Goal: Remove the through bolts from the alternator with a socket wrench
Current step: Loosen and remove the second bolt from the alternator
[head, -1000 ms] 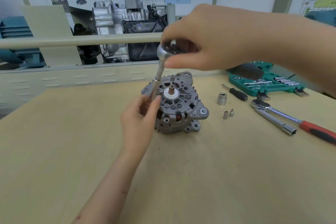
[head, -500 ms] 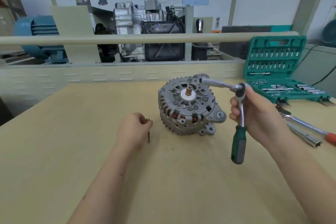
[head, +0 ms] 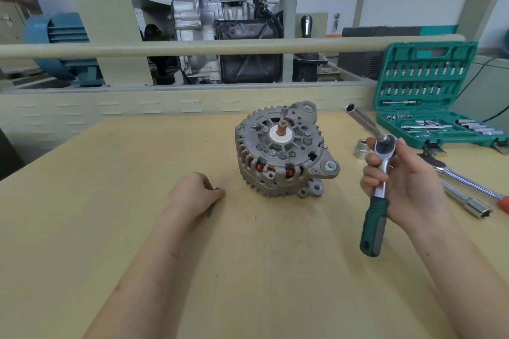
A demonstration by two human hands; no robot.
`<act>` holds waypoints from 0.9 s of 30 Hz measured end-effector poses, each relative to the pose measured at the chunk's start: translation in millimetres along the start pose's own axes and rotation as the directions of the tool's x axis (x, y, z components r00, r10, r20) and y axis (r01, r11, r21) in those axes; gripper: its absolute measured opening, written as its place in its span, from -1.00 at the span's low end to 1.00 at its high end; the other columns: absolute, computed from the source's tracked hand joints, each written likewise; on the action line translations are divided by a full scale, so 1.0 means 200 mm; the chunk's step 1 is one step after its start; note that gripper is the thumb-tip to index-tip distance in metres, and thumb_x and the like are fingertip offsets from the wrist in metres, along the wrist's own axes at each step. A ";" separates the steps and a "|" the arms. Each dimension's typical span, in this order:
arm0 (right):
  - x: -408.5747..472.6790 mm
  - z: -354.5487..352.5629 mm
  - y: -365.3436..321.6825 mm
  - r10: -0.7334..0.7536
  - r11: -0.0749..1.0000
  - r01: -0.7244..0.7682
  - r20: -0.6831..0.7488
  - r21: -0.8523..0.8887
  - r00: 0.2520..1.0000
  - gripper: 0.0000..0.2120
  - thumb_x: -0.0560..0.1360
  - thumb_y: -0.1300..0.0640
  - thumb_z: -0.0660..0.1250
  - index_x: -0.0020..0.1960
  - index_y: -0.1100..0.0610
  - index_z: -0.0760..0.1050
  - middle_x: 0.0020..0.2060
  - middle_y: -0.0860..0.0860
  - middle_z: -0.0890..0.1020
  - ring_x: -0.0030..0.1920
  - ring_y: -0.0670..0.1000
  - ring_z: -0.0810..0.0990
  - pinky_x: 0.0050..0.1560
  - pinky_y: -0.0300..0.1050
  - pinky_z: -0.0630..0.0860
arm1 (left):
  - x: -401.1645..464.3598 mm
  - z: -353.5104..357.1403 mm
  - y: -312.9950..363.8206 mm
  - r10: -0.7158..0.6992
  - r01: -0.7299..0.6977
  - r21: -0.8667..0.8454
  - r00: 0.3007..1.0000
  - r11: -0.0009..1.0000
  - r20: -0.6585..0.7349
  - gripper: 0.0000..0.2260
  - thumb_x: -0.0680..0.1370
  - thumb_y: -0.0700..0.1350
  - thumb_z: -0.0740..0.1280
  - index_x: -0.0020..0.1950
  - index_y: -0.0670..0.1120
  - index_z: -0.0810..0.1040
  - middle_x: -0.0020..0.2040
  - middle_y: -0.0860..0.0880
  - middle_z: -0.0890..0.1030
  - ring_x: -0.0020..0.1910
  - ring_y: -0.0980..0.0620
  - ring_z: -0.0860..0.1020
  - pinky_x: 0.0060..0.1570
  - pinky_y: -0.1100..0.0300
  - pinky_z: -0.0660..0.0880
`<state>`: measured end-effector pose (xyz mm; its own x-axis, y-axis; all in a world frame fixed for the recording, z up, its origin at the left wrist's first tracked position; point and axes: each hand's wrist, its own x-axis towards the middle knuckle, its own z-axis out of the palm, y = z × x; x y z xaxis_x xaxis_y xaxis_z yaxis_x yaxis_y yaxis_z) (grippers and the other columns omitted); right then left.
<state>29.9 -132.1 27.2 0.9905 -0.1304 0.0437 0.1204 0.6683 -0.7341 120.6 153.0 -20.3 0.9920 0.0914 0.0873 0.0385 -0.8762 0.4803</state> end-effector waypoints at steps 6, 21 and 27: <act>0.00 -0.01 0.00 0.002 1.000 -0.002 -0.015 -0.003 1.000 -0.70 0.54 -0.03 0.12 -0.03 0.16 0.49 -0.45 -0.04 0.43 -0.57 -0.13 0.30 -0.54 -0.36 0.33 | 0.00 0.00 -0.01 0.002 -0.002 -0.034 1.000 0.999 -0.010 -0.74 0.46 0.07 0.32 -0.34 -0.04 0.41 -0.34 0.06 0.45 -0.21 -0.04 0.46 -0.27 0.20 0.32; 0.00 0.00 0.00 0.008 1.000 -0.008 -0.027 -0.007 1.000 -0.70 0.54 -0.04 0.11 -0.02 0.16 0.49 -0.46 -0.03 0.42 -0.57 -0.13 0.29 -0.53 -0.37 0.32 | 0.00 0.01 0.00 0.003 -0.004 -0.048 1.000 0.999 -0.022 -0.75 0.48 0.05 0.28 -0.32 -0.06 0.43 -0.30 -0.01 0.49 -0.19 -0.07 0.47 -0.26 0.19 0.33; -0.01 0.00 0.00 0.012 1.000 -0.012 -0.035 -0.009 0.999 -0.70 0.54 -0.03 0.12 -0.02 0.16 0.50 -0.46 -0.03 0.42 -0.57 -0.13 0.28 -0.53 -0.37 0.31 | 0.00 0.01 0.00 -0.007 0.006 -0.050 1.000 0.999 -0.023 -0.75 0.48 0.05 0.28 -0.31 -0.08 0.45 -0.32 -0.01 0.49 -0.21 -0.07 0.47 -0.28 0.19 0.32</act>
<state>28.4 -131.4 27.0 0.9889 -0.1479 0.0114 0.1078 0.6633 -0.7405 121.3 153.0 -21.9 0.9886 0.1084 0.1044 0.0381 -0.8512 0.5234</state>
